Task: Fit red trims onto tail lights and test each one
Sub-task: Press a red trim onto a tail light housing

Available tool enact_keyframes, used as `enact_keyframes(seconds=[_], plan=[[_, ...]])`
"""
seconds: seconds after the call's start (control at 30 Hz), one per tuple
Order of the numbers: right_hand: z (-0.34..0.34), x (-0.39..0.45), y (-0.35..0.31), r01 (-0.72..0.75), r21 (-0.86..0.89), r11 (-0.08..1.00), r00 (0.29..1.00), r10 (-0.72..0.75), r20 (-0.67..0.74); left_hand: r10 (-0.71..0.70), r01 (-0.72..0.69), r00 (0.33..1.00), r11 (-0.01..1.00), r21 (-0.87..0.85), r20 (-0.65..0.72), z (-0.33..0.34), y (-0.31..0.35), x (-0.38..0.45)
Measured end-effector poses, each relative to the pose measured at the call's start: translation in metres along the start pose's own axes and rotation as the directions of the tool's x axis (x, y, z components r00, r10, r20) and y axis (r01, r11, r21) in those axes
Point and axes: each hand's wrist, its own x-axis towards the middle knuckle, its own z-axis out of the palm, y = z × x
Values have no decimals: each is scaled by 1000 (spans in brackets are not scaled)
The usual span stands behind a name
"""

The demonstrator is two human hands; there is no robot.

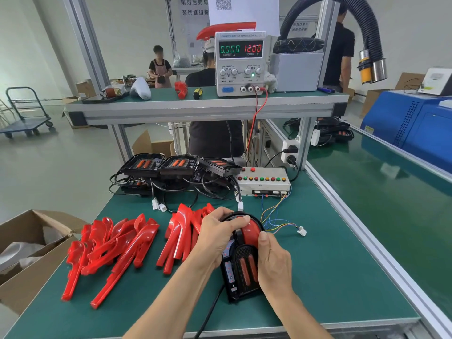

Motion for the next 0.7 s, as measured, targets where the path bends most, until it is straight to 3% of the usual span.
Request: enact_keyframes(seconds=[0.2,0.37,0.6,0.7], plan=[[0,2,3,4,29,1000,1000,-4,17,-3,3,1000,1000,14,-15,-2,-2,2],[-10,9,8,-29,151,988,979,-2,205,-22,20,998,999,-33,-58,-3,-2,6],[-22,4,27,-94,131,987,920,36,390,-120,109,990,983,-145,-74,-8,2,12],[-27,9,22,-173,293,940,876,11,482,-191,173,979,960,-218,-64,-18,6,15]])
